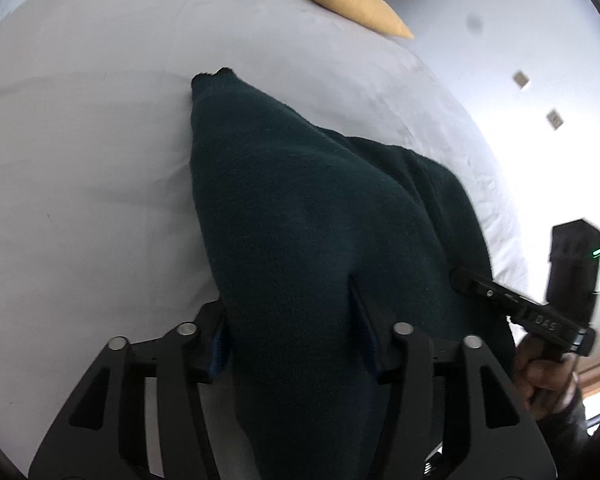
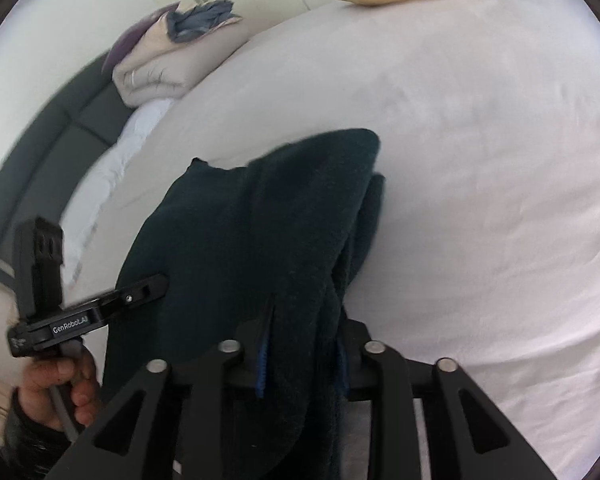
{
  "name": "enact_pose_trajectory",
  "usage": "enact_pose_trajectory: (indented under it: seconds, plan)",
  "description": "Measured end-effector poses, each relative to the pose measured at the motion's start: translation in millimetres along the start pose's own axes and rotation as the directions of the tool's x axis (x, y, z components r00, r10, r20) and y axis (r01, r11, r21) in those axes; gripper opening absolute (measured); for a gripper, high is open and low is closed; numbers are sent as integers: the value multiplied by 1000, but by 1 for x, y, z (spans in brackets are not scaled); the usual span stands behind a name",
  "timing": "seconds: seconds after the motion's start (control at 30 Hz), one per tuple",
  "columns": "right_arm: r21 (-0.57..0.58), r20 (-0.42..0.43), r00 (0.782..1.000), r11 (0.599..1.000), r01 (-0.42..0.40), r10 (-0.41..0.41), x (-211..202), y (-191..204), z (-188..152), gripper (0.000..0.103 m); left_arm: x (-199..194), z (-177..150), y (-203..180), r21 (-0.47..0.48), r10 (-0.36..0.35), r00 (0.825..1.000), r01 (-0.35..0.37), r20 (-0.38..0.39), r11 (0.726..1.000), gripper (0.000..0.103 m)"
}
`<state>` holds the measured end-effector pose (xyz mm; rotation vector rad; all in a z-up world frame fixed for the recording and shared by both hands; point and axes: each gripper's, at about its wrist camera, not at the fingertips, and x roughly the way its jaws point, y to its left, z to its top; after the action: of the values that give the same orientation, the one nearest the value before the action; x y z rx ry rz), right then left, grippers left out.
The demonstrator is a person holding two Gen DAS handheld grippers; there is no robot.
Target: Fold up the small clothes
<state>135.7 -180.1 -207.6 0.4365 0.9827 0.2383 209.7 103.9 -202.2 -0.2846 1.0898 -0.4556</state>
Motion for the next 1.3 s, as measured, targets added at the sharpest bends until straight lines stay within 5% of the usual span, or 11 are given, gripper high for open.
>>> enact_pose_trajectory:
  seconds: [0.17,0.37,0.47,0.6,0.7,0.87,0.93,1.0,1.1,1.17,1.3]
  plan:
    - [88,45,995,991,-98,94,-9,-27,-5,49,-3,-10,-2,-73,-36,998,39,43,997,67]
    - [91,155,986,995,39,-53,-63,-23,-8,56,-59,-20,-28,-42,125,973,-119,194,992,66]
    - [36,209,971,992,-124,114,-88,2,-11,55,-77,-28,-55,19,121,957,-131,265,991,69]
    - [-31,146,956,967,-253,255,-73,30,-23,55,-59,-44,-67,69,133,970,-150,205,986,70]
    - [8,52,976,977,-213,212,-43,22,-38,55,-47,-58,-60,78,200,964,-216,175,973,71]
    - [99,71,981,977,-189,183,-38,-11,-53,28,-36,-77,-66,58,239,953,-254,187,966,73]
    - [101,93,984,982,-162,153,-47,-16,-52,28,-40,-79,-63,38,238,949,-251,208,967,73]
    - [83,127,992,996,-31,20,-63,-17,-53,49,-50,-82,-60,8,229,940,-239,252,971,73]
    - [67,191,980,997,46,-58,-88,-14,-54,51,-78,-88,-68,6,268,903,-287,335,958,78]
    - [48,251,960,992,114,-122,-107,-5,-58,51,-101,-92,-82,30,297,859,-339,417,940,82]
    - [-14,405,896,978,208,-185,-153,22,-66,68,-160,-108,-122,44,337,727,-450,598,892,103]
